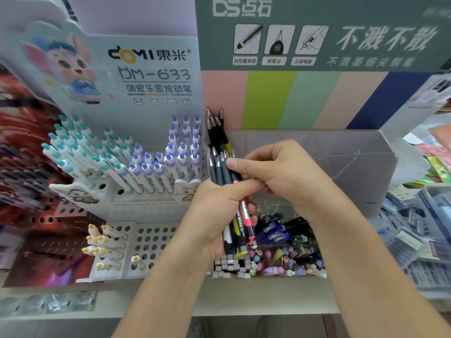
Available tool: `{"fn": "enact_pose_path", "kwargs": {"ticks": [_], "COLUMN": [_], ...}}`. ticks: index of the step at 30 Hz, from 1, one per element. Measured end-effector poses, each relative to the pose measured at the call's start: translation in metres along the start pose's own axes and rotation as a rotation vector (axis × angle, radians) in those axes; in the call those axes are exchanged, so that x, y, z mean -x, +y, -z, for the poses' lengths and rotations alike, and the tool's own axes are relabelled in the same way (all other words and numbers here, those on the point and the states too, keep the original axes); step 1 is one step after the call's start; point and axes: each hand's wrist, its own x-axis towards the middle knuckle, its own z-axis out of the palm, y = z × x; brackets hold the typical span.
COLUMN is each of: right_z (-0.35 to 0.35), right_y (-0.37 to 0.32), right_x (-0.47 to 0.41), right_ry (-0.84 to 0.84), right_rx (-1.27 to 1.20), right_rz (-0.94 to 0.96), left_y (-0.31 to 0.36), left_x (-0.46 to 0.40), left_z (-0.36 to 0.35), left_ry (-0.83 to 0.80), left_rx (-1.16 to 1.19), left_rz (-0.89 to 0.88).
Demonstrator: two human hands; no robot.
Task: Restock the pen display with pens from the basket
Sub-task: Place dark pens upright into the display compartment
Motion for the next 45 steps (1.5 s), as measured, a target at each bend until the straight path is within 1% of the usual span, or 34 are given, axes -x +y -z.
{"fn": "enact_pose_path", "kwargs": {"ticks": [3,7,11,13,18,21,23,24,25,27,30,32,34,36,40,43,45], "right_z": [0.000,-0.001,-0.002,-0.002,-0.009,-0.004,0.006,0.012,0.016,0.020,0.013,0.003,-0.006,-0.013,-0.021,-0.024,-0.020], "right_y": [0.004,0.005,0.007,0.006,-0.002,-0.010,-0.015,-0.017,-0.017,-0.015,-0.010,-0.003,0.005,0.010,0.008,0.005,0.001], "right_x": [-0.002,-0.003,-0.004,-0.005,-0.010,-0.013,-0.014,-0.015,-0.017,-0.022,-0.032,-0.043,-0.052,-0.057,-0.063,-0.067,-0.065], "right_ry": [-0.015,-0.028,-0.076,-0.031,0.199,0.297,0.364,0.394,0.423,0.461,0.498,0.492,0.451,0.439,0.482,0.377,0.299], "right_rx": [-0.162,-0.228,-0.411,-0.477,-0.367,-0.500,-0.594,-0.592,-0.552,-0.400,-0.060,0.199,0.353,0.379,0.350,0.378,0.344], "right_rz": [-0.081,-0.158,-0.222,-0.226,-0.088,0.008,0.136,0.215,0.296,0.451,0.613,0.616,0.563,0.500,0.407,0.367,0.344], "left_y": [0.000,-0.001,0.003,0.005,0.009,0.007,0.004,0.003,0.001,0.000,-0.002,-0.004,-0.004,-0.001,0.001,0.001,0.002], "left_x": [0.000,0.002,0.004,0.006,0.009,0.013,0.014,0.014,0.014,0.013,0.011,0.011,0.010,0.010,0.011,0.011,0.011], "left_z": [0.001,0.002,0.006,0.008,0.008,0.011,0.014,0.014,0.015,0.015,0.014,0.011,0.010,0.010,0.012,0.011,0.010], "left_ry": [0.027,-0.001,-0.066,-0.084,-0.034,-0.030,-0.018,-0.016,-0.018,-0.014,0.010,0.022,0.029,0.013,-0.001,0.019,0.026], "left_rx": [-0.019,0.015,0.119,0.177,0.238,0.257,0.249,0.250,0.259,0.274,0.241,0.211,0.193,0.214,0.251,0.243,0.246], "left_rz": [0.004,0.052,0.137,0.160,0.126,0.137,0.152,0.161,0.167,0.165,0.137,0.110,0.094,0.100,0.115,0.112,0.109]}}
